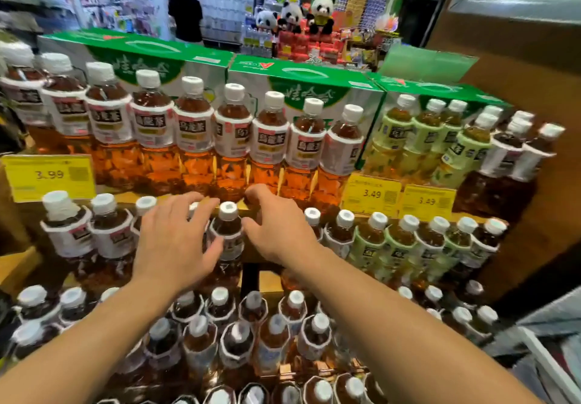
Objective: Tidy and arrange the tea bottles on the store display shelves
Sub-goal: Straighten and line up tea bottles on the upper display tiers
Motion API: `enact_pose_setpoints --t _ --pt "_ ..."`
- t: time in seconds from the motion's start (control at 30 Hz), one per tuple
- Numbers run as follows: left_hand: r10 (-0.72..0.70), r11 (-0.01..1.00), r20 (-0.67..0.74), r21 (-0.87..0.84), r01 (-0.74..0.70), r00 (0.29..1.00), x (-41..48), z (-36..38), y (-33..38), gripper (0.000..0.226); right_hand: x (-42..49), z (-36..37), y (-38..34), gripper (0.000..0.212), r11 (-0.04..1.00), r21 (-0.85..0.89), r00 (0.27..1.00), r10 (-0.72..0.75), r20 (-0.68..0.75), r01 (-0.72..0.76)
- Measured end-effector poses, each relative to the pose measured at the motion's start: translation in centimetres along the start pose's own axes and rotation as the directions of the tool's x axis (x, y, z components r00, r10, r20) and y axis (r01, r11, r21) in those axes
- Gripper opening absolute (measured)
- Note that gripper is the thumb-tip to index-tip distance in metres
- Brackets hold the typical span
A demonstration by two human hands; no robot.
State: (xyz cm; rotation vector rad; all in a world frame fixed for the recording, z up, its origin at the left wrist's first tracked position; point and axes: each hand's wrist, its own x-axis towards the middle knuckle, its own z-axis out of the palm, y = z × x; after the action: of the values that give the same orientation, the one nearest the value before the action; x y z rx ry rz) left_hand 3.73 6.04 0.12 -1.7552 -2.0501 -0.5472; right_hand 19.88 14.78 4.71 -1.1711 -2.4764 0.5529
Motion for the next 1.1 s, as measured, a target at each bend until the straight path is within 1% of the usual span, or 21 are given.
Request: enact_pose_setpoints --t 0.03,0.07,0.13,0.27,0.33,0.4,0.47,0.57,0.67,0.87,0.9,1.0,1.1 --pt "0.072 0.996 -0.020 -0.052 -0.073 0.997 0.4 0.1 1.2 0.048 -1.3 -1.0 1.2 0.032 1.000 0.008 0.998 0.010 -0.067 -0.009" --pt "0.157 0.983 -0.005 -0.099 -0.157 0.988 0.8 0.3 2.8 0.040 -2.6 -2.1 2.6 0.022 1.000 -0.002 0.992 0.029 -0.121 -0.029" --pt "0.296 0.942 0.049 -0.178 -0.283 0.954 1.6 0.5 6.7 0.037 -4.7 -4.5 5.9 0.015 0.994 -0.040 0.980 0.090 -0.175 -0.098" --pt "0.359 0.898 0.068 -0.297 -0.324 0.931 3.0 0.5 16.3 0.033 -8.9 -9.6 12.5 0.013 0.963 -0.066 0.946 0.243 -0.216 -0.262" --pt "0.400 0.883 0.082 -0.300 -0.360 0.913 3.8 0.7 20.9 0.032 -11.1 -11.8 15.6 0.012 0.940 -0.100 0.929 0.301 -0.217 -0.327" --pt "0.424 0.882 0.130 -0.285 -0.376 0.896 4.6 1.2 25.2 0.028 -13.1 -13.6 18.7 0.015 0.913 -0.119 0.907 0.360 -0.219 -0.391" --pt "0.418 0.889 0.197 -0.288 -0.355 0.887 5.5 1.5 29.0 0.025 -14.8 -15.5 21.7 0.016 0.884 -0.145 0.884 0.406 -0.233 -0.445" --pt "0.437 0.893 0.253 -0.237 -0.383 0.863 7.0 2.2 34.1 0.027 -16.5 -18.4 25.4 0.019 0.839 -0.179 0.847 0.464 -0.259 -0.514" --pt "0.448 0.888 0.252 -0.236 -0.394 0.858 8.5 3.1 38.0 0.022 -17.2 -20.6 28.7 0.019 0.805 -0.166 0.810 0.517 -0.276 -0.570" --pt "0.379 0.921 0.316 -0.219 -0.322 0.870 10.5 5.3 41.7 0.015 -15.9 -21.4 34.4 0.008 0.809 -0.118 0.803 0.535 -0.262 -0.577" --pt "0.366 0.926 0.312 -0.215 -0.310 0.877 10.7 5.6 41.9 0.014 -15.5 -21.3 34.9 0.010 0.812 -0.101 0.802 0.536 -0.262 -0.575" --pt "0.337 0.937 0.279 -0.195 -0.290 0.899 11.3 5.9 42.0 0.013 -14.0 -21.0 36.0 0.027 0.822 -0.075 0.805 0.529 -0.268 -0.565" --pt "0.320 0.944 0.285 -0.177 -0.278 0.904 11.8 6.5 41.7 0.012 -12.9 -21.1 36.5 0.034 0.831 -0.071 0.813 0.517 -0.267 -0.552"
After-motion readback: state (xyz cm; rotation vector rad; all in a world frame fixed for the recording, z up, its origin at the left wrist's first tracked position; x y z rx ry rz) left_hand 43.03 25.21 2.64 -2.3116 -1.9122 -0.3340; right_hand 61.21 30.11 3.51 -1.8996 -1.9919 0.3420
